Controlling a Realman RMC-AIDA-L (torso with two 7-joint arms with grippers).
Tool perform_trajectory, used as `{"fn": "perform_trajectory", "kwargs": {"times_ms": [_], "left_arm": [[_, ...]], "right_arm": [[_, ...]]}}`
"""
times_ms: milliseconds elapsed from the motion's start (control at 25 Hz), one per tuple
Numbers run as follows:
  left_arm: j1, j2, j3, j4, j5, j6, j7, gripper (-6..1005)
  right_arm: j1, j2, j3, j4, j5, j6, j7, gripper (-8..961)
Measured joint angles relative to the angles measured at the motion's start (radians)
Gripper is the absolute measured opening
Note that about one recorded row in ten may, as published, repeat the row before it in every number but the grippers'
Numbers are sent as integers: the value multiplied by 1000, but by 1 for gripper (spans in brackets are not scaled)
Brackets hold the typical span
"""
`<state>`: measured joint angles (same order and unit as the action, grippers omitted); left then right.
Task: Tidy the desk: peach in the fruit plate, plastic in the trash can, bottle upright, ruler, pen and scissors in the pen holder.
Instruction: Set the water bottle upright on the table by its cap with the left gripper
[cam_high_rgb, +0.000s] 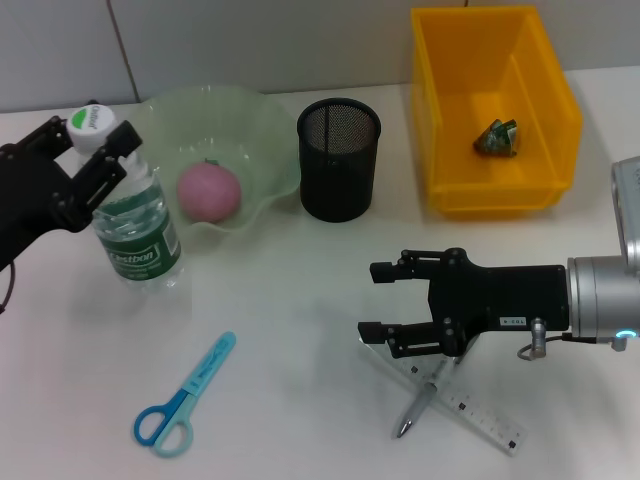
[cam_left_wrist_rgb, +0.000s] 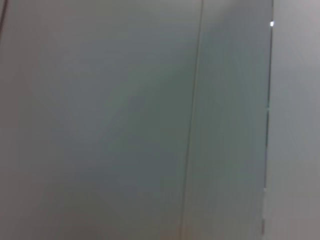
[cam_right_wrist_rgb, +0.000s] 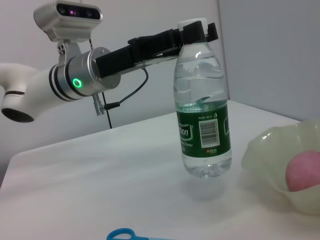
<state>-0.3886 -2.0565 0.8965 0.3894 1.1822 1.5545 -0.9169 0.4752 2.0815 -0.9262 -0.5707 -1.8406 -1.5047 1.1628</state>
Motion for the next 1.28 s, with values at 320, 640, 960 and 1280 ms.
{"fn": "perform_trajectory", "kwargs": {"times_ms": [320,640,960,1280], "left_arm": [[15,-6,-53,-13,-1,-39,31,444],[7,-12,-102,-64,-3,-73,69,444],[-16,-16,-112,-117,-17,-120,122,444],[-23,-16,-113,-139,-29,-131,156,444]], "right_arm": [[3,0,-3,1,0,0,0,772],[2,1,-2,2,0,-1,-1,772],[0,2,0,20,12,0,-22,771],[0,2,0,25,20,0,-24,771]]}}
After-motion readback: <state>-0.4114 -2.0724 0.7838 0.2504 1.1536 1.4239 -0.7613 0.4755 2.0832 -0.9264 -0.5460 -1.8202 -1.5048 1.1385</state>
